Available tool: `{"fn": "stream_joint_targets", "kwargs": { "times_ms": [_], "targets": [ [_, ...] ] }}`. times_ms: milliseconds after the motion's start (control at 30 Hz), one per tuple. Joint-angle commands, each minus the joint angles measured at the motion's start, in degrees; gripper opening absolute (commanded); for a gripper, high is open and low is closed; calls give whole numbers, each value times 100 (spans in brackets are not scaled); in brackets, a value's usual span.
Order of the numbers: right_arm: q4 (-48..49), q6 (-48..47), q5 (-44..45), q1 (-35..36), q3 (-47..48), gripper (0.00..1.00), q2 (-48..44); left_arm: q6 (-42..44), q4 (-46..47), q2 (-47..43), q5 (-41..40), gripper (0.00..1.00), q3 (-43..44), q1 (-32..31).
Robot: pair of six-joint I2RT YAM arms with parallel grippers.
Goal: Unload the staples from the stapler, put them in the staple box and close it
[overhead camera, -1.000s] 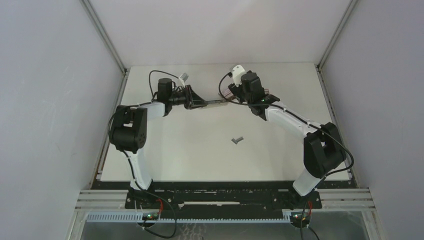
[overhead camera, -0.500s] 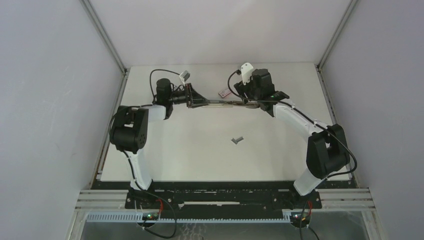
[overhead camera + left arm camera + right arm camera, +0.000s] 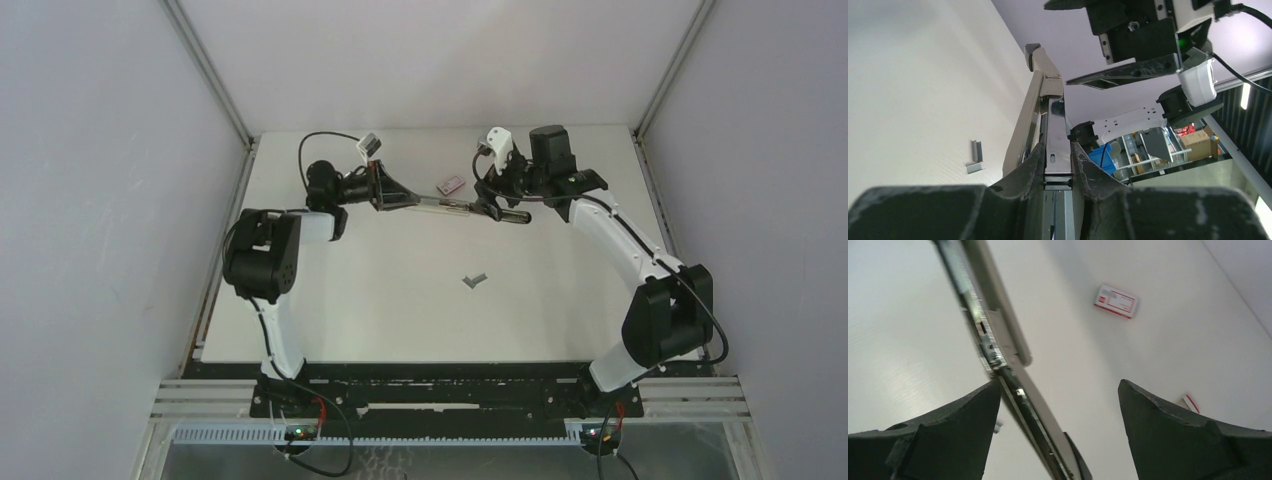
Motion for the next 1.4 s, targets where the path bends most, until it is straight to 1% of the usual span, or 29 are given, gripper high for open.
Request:
{"fn": "stream_joint_targets", "kwargs": {
  "times_ms": [0,100,167,200,300,433,500,767,933,1067,1167,1233,1267,1333,1367],
  "targets": [
    [-925,-526,-936,-56,522,88,120,866,-878,-342,-183,0,-12,-30],
    [-1247,-614,-1103,-93,740,88,296,2769,-3346,-673,-497,0,144,-46],
    [-1627,-760,-1273,-103,911,89,446,3884,-4565,-784,-639,0,397,-72],
    [-1785,-819,-1380,-103,998,90,518,4147,-4916,-810,-677,0,465,-75],
    [-2228,-1032,-1559,-94,1252,91,776,4428,-5120,-840,-689,0,507,-91],
    [-2873,-1338,-1726,-80,1605,94,1136,5089,-5666,-857,-742,0,616,-88],
    [-3151,-1498,-1796,-77,1768,97,1322,5196,-5700,-833,-716,0,615,-106],
    [-3762,-1975,-1907,-11,2095,99,1887,5422,-5607,-783,-367,0,503,-275],
    [-4039,-2314,-2059,28,2256,99,2185,5230,-5186,-897,-118,0,340,-387],
    [-4294,-2502,-2029,46,2529,99,2461,4508,-4109,-980,-7,0,142,-413],
    [-4535,-2672,-2070,46,2734,99,2604,3626,-3010,-1024,51,0,-26,-411],
    [-4652,-2758,-2101,46,2800,98,2669,2816,-1901,-993,78,0,-158,-425],
    [-4702,-2800,-2134,44,2821,99,2697,2225,-1184,-903,72,0,-226,-434],
    [-4785,-2869,-2145,44,2892,99,2740,723,798,-585,70,0,-278,-450],
    [-4858,-2933,-2165,42,2932,98,2766,-223,1581,-401,123,0,-201,-451]
  ]
}}
